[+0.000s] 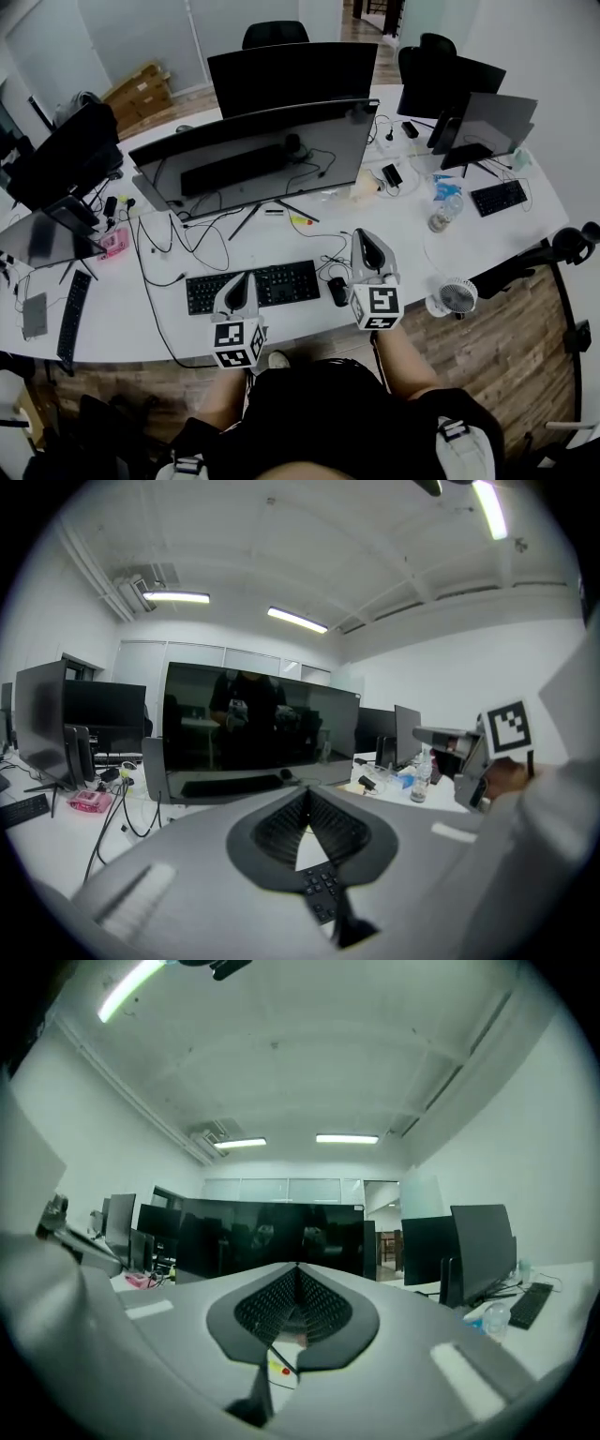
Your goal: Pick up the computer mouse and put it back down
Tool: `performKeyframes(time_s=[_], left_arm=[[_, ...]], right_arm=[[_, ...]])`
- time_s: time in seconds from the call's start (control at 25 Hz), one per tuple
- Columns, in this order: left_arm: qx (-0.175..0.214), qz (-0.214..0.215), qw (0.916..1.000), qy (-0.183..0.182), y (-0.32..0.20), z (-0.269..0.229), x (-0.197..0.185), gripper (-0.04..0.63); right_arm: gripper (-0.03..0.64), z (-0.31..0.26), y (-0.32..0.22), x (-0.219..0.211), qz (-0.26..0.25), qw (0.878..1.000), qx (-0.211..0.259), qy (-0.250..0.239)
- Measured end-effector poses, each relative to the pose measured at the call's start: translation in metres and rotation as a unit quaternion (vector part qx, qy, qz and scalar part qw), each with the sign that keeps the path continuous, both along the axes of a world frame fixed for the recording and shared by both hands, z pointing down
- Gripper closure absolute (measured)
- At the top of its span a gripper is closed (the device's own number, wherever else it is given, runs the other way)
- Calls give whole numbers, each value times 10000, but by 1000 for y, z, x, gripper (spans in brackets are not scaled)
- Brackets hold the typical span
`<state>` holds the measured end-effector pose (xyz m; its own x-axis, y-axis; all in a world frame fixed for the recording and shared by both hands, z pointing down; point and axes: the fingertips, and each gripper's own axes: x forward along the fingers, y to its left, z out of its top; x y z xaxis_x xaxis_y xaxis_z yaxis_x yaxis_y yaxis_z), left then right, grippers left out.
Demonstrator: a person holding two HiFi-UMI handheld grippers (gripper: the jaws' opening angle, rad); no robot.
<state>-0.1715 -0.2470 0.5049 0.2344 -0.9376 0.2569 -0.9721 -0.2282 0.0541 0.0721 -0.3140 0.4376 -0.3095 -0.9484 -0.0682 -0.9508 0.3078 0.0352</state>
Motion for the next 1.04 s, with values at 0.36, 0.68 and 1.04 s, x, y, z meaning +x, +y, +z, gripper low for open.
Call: performKeyframes(time_s=[0.36,0.68,1.04], left_arm=[[100,18,9999,-9,-3,-9,0,540],[141,-6,9999,13,-6,-11,-7,540],[132,-23,9999,36,-10,-10,-32,540]], right_arm=[[620,-16,15,-3,-109,9998,73,-160],[620,-11,11,-17,-223,9995,-30,-229],[620,-7,4,-46,-296,9992,-84,-236]])
